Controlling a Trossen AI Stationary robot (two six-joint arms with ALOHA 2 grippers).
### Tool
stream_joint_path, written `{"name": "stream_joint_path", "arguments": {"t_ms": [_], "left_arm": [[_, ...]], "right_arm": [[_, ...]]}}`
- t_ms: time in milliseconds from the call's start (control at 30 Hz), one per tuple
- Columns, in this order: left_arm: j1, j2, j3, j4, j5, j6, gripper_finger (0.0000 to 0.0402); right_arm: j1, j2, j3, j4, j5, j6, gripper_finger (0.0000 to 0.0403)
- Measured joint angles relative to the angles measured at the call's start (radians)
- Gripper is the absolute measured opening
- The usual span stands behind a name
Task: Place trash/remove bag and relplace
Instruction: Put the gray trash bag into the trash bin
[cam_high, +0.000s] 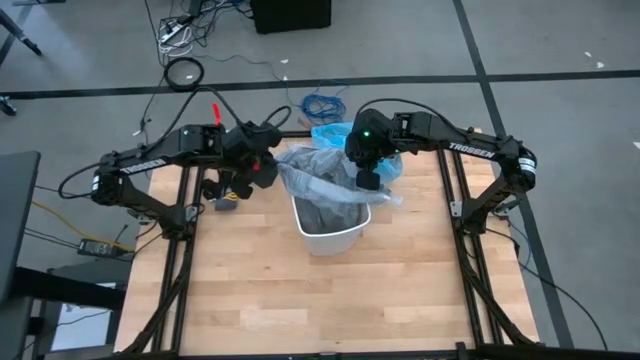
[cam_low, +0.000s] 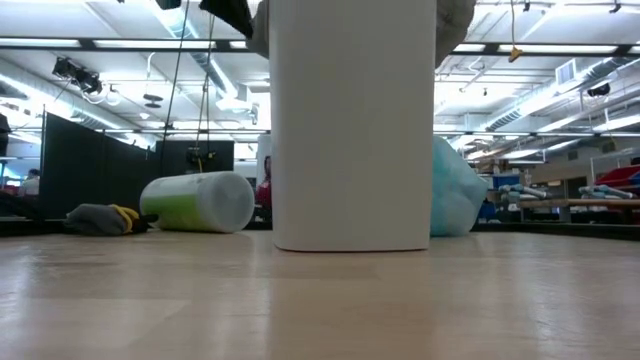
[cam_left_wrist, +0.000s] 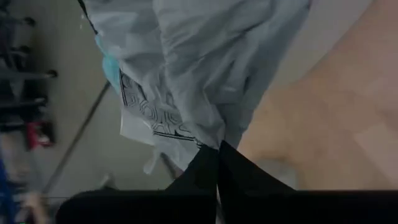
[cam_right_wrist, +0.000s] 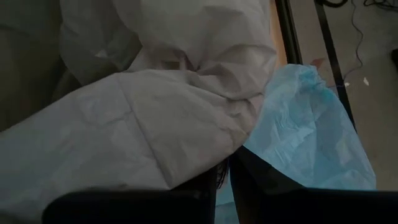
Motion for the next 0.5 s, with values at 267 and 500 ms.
{"name": "stream_joint_path", "arguments": {"t_ms": [267, 500], "left_arm": [[-0.011, -0.001, -0.027, 0.095, 0.102, -0.195, 0.0003], [-0.012, 0.002, -0.221, 0.176, 0.071, -0.219, 0.0002]], "right_arm": [[0.0, 0.0, 0.0, 0.0, 0.0, 0.0, 0.0031], [0.0, 0.0, 0.0, -0.01, 0.0, 0.003, 0.0031]]}}
